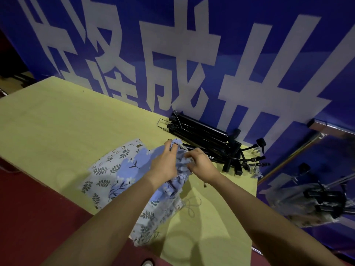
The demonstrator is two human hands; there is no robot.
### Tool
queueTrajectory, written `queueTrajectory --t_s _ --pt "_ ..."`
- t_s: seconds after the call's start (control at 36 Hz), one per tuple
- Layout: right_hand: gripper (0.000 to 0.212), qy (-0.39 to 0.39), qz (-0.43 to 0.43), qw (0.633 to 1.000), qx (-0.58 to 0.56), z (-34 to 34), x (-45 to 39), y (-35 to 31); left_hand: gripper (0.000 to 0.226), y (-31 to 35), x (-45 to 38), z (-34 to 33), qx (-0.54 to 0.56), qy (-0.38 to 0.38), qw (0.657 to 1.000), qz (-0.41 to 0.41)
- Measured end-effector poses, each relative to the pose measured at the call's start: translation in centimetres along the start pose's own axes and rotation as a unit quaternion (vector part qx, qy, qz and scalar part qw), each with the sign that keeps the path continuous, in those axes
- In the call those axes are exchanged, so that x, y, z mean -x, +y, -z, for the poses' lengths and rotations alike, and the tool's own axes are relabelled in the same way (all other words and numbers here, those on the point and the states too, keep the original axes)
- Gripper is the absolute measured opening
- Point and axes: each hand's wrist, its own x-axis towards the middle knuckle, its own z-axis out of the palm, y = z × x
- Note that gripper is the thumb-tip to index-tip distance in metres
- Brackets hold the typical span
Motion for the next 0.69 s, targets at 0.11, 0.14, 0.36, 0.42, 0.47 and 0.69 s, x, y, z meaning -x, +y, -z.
queueTrajectory --t_s 0.11,0.14,0.36,0.42,0.47,0.69 --pt "0.022 0.022 -0.023 0.999 -0.024 -0.1 -0.8 0.2 0.06 0.0 -0.7 0.1 0.015 0.038 0.999 -0.005" --pt "0.019 0.032 -0.029 0.998 -0.039 -0.1 -1.0 0.3 0.06 0.0 -1.0 0.1 0.018 0.041 0.999 0.0" --pt "0.019 0.116 -0.088 0.989 -0.036 0.7 -3.9 2.6 0.053 -0.7 -3.7 0.3 0.029 0.059 0.997 0.038" --pt "0.025 0.113 -0.112 0.987 -0.004 1.0 -5.1 3.2 0.051 -0.9 -4.8 0.7 0.032 0.066 0.997 0.039" --pt "0.033 0.092 -0.131 0.986 0.043 1.4 -6.0 3.7 0.05 -0.9 -5.7 1.0 0.039 0.067 0.996 0.038" --pt "0.058 -0.01 -0.177 0.967 0.185 0.7 -10.3 6.4 0.04 -1.1 -9.4 0.5 0.037 0.036 0.998 0.026"
